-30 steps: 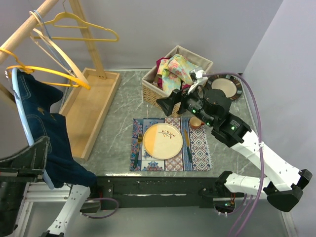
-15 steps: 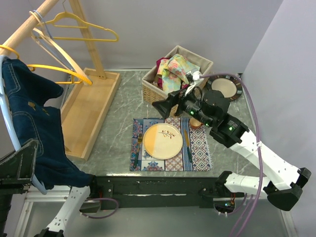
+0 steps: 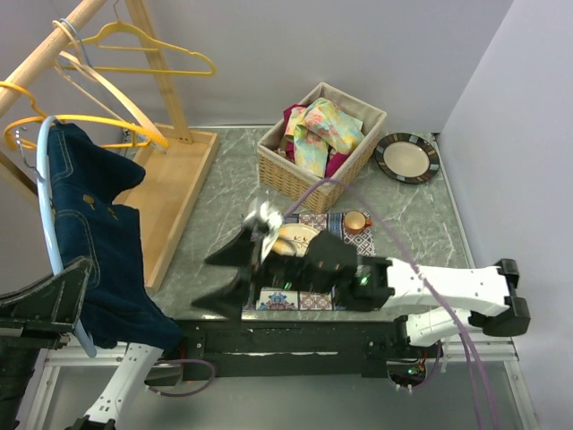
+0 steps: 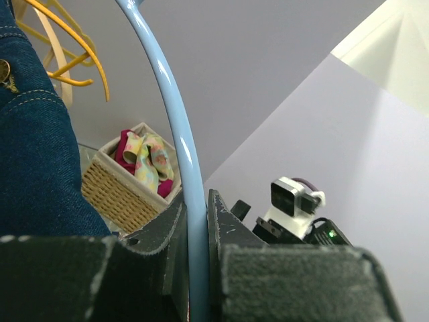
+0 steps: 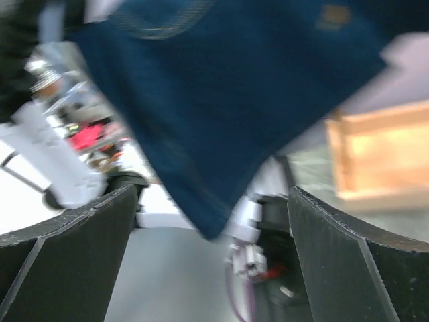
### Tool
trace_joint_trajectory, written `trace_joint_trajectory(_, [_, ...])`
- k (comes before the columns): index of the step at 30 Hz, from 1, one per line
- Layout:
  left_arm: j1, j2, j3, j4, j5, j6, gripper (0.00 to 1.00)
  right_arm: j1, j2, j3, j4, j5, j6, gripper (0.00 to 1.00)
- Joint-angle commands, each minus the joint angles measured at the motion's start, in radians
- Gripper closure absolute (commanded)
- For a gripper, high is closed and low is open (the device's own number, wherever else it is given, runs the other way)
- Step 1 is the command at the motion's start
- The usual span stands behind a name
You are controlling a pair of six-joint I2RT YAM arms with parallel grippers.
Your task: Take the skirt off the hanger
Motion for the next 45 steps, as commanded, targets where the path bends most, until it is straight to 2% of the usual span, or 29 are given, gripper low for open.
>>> trace_joint_trajectory(1, [0.000,-0.026,-0.011,0.122,0.041,0.011,0.99,0.135,0.094,0.074,0.247,0.115,-0.084,0.00])
trace_joint_trajectory(5, [0.000,-0.043,-0.030,0.088,0.047,0.014,0.99,0.190,0.197,0.111,0.323,0.215,-0.142,0.00])
trace_joint_trajectory(12, [0.000,-0.101,-0.140,0.100,0.064,0.006,0.99,0.219,0.367,0.241,0.262,0.321,-0.217,0.00])
trace_joint_trajectory(19, [0.000,-0.119,-0.188,0.117,0.101,-0.008,0.99,0.224,0.487,0.309,0.242,0.302,-0.262,0.02])
trace_joint_trajectory(22, [0.000,-0.121,-0.191,0.120,0.113,-0.011,0.99,0.222,0.508,0.304,0.267,0.321,-0.277,0.13])
trace_joint_trajectory(23, [0.000,-0.124,-0.191,0.120,0.112,-0.012,0.99,0.224,0.510,0.309,0.267,0.328,-0.283,0.32])
trace_joint_trajectory(25, [0.000,-0.126,-0.188,0.117,0.110,-0.012,0.99,0.224,0.515,0.300,0.300,0.379,-0.302,0.61])
trace_joint_trajectory(26, [0.000,-0.126,-0.188,0.115,0.113,-0.012,0.99,0.222,0.513,0.278,0.320,0.394,-0.308,0.73])
trace_joint_trajectory(28, [0.002,-0.123,-0.192,0.114,0.127,-0.008,0.99,0.218,0.505,0.258,0.365,0.431,-0.335,0.84])
trace_joint_trajectory(29, [0.000,-0.121,-0.197,0.111,0.139,-0.005,0.99,0.212,0.501,0.240,0.377,0.447,-0.346,1.00])
trace_joint_trajectory(33, [0.003,-0.127,-0.195,0.097,0.103,0.011,0.99,0.172,0.398,0.165,0.388,0.543,-0.291,1.00])
trace_joint_trajectory(36, [0.003,-0.113,-0.152,0.076,0.093,0.022,0.99,0.112,0.290,0.047,0.397,0.620,-0.251,1.00])
trace_joint_trajectory(38, [0.003,-0.100,-0.117,0.063,0.096,0.023,0.99,0.078,0.201,-0.073,0.454,0.677,-0.265,1.00])
trace_joint_trajectory(40, [0.005,-0.095,-0.100,0.052,0.069,0.028,0.99,0.028,0.128,-0.221,0.583,0.700,-0.289,1.00])
trace_joint_trajectory(45, [0.005,-0.098,-0.076,0.032,-0.012,0.043,0.99,-0.074,-0.125,-0.299,0.520,0.761,-0.326,1.00])
